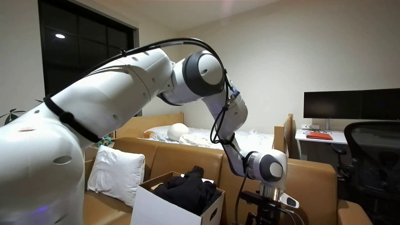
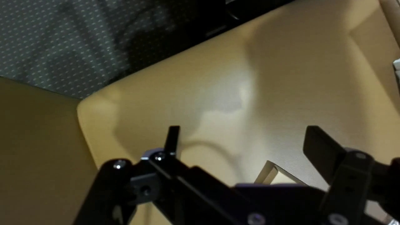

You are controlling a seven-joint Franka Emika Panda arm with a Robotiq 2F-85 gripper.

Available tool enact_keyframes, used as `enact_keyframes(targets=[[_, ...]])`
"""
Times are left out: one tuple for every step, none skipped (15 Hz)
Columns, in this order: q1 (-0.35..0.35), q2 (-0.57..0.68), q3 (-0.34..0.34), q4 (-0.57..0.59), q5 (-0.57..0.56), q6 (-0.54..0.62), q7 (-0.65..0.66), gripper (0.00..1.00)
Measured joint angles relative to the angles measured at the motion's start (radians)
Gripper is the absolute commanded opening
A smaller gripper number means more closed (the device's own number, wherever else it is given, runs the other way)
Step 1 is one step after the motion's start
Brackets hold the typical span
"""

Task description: Put the brown object into the box

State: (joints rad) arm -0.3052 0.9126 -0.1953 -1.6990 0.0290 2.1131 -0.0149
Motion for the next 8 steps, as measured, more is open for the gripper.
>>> enact_keyframes(targets=[[-0.025,0.06,0.018,0.061,0.042,0.001,0.0,1.0],[-0.052,0.115,0.032,0.123,0.082,0.002,0.0,1.0],[-0.079,0.163,0.041,0.185,0.117,0.003,0.0,1.0],[-0.105,0.206,0.047,0.242,0.147,0.012,0.002,1.0],[-0.126,0.246,0.05,0.292,0.174,0.026,0.012,1.0],[-0.141,0.286,0.05,0.339,0.195,0.034,0.04,1.0],[-0.149,0.32,0.05,0.375,0.204,0.037,0.06,1.0],[-0.152,0.346,0.05,0.4,0.207,0.039,0.072,1.0]])
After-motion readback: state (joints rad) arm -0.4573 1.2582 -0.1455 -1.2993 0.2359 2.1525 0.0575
